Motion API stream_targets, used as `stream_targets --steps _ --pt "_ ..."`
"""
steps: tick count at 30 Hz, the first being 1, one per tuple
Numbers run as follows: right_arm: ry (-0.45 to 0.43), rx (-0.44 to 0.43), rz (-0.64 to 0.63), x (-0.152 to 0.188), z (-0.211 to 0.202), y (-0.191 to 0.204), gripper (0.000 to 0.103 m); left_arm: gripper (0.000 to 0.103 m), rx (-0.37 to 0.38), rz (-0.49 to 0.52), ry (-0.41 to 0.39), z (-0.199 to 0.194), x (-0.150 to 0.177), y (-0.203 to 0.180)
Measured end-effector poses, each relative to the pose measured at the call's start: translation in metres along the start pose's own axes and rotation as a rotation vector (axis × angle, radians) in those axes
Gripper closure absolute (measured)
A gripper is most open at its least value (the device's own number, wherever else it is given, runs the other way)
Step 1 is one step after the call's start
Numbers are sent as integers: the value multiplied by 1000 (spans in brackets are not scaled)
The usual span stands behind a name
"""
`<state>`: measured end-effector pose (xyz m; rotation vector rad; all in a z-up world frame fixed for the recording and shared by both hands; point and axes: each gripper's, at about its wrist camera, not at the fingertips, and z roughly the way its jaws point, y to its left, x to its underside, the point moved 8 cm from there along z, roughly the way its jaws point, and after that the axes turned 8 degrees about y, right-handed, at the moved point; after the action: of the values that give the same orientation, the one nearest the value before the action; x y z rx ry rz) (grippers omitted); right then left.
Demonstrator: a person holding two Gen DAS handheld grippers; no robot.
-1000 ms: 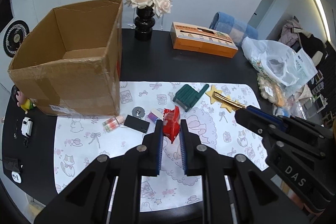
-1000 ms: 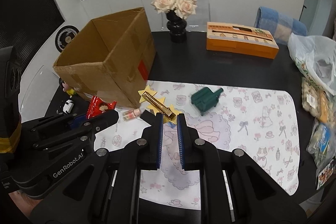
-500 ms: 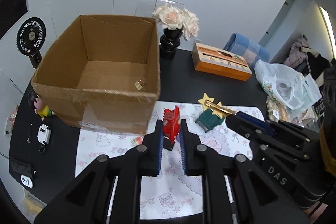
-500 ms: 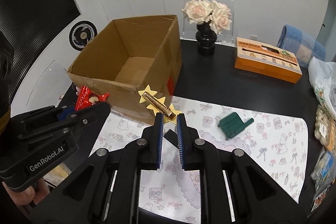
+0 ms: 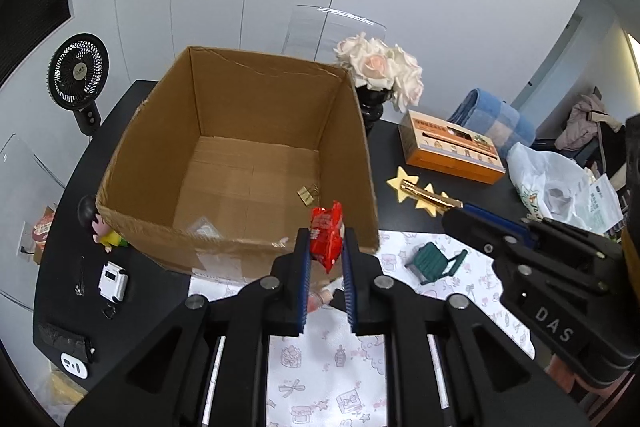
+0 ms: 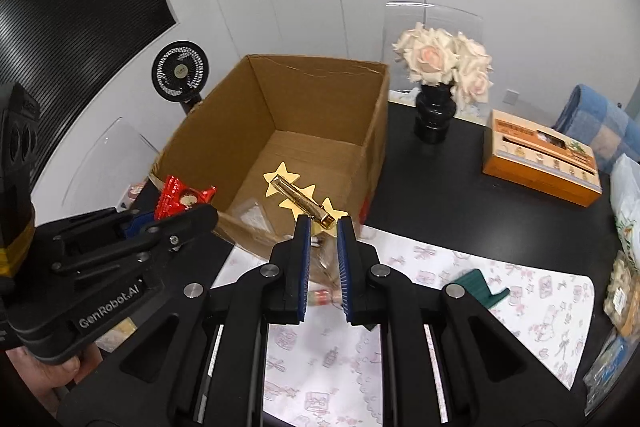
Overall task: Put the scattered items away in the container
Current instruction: 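Lift and carry the candy and star clip with both tools over the cardboard box, then open both tools to drop the candy and star clip into the box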
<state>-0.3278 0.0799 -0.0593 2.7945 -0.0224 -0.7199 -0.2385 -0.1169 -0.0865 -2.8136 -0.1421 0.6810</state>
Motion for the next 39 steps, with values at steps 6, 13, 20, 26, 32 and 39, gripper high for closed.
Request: stream_targets --steps 6,13,20,26,32,39 --pt "19 -3 -9 -21 14 8 90 88 -18 -1 11 2 -22 14" --pt "57 -15 -13 -44 34 17 90 88 -23 -35 27 3 -46 36" --pt "100 -8 -32 -67 54 27 90 88 -57 -71 77 25 -63 69" --pt "169 -10 -27 -83 79 31 90 88 -59 -107 127 46 -72 87" --pt "250 -34 31 -93 101 23 90 88 -86 -145 185 66 -79 104" --pt "323 -23 70 -98 119 10 90 88 -106 -181 251 82 -76 119"
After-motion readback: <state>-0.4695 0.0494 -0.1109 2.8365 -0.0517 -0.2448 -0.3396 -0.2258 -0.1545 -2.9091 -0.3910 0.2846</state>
